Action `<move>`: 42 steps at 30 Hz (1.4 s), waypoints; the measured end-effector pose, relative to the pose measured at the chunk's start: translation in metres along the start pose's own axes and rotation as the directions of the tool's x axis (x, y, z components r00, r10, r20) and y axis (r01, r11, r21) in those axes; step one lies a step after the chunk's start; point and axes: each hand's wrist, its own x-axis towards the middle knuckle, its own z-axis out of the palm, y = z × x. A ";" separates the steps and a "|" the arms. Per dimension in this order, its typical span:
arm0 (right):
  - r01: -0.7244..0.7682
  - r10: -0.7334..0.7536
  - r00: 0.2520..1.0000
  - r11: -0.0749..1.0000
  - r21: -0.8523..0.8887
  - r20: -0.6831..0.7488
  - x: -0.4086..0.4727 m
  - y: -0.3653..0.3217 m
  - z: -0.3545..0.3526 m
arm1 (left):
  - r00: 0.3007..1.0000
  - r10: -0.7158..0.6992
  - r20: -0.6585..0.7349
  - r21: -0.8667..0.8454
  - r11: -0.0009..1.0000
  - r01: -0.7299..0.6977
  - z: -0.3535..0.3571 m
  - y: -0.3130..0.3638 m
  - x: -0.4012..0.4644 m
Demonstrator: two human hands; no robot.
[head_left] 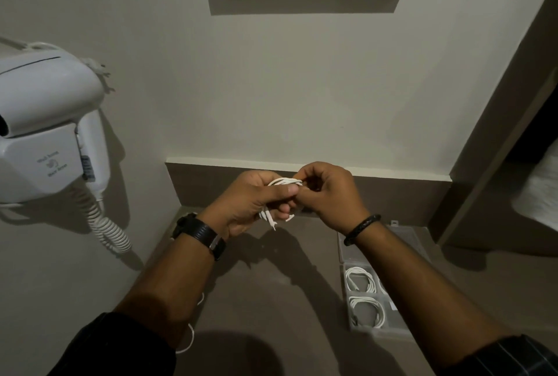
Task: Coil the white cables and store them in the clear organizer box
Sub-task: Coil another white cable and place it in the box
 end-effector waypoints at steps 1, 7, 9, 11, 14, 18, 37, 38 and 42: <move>-0.032 0.032 0.999 0.999 0.015 -0.020 0.000 0.004 0.000 | 0.997 0.051 -0.057 0.042 0.998 -0.048 0.001 -0.002 0.001; -0.320 0.362 0.931 0.741 0.590 0.050 -0.004 0.015 -0.004 | 0.901 0.337 -0.274 0.427 0.882 -0.200 0.011 -0.015 0.011; -0.387 0.400 0.903 0.593 0.706 0.159 -0.008 0.016 -0.002 | 0.890 0.361 -0.278 0.434 0.874 -0.219 0.016 -0.019 0.013; -0.413 0.411 0.883 0.457 0.788 0.225 -0.012 0.018 -0.001 | 0.882 0.387 -0.270 0.446 0.862 -0.242 0.020 -0.023 0.016; -0.428 0.401 0.875 0.379 0.820 0.272 -0.016 0.021 -0.009 | 0.877 0.419 -0.235 0.483 0.833 -0.269 0.025 -0.028 0.022; -0.459 0.420 0.877 0.590 0.664 0.233 -0.020 0.032 -0.022 | 0.889 0.411 -0.200 0.533 0.808 -0.253 0.036 -0.032 0.033; -0.825 0.822 0.565 0.560 -0.076 -0.071 -0.149 0.176 -0.113 | 0.857 -0.515 0.030 0.134 0.851 0.507 0.169 -0.187 0.069; -0.844 0.838 0.536 0.534 -0.053 -0.101 -0.156 0.183 -0.112 | 0.851 -0.524 0.005 0.158 0.841 0.517 0.178 -0.194 0.070; -0.854 0.819 0.514 0.517 -0.063 -0.256 -0.177 0.198 -0.096 | 0.875 -0.458 -0.155 0.372 0.794 0.482 0.197 -0.215 0.074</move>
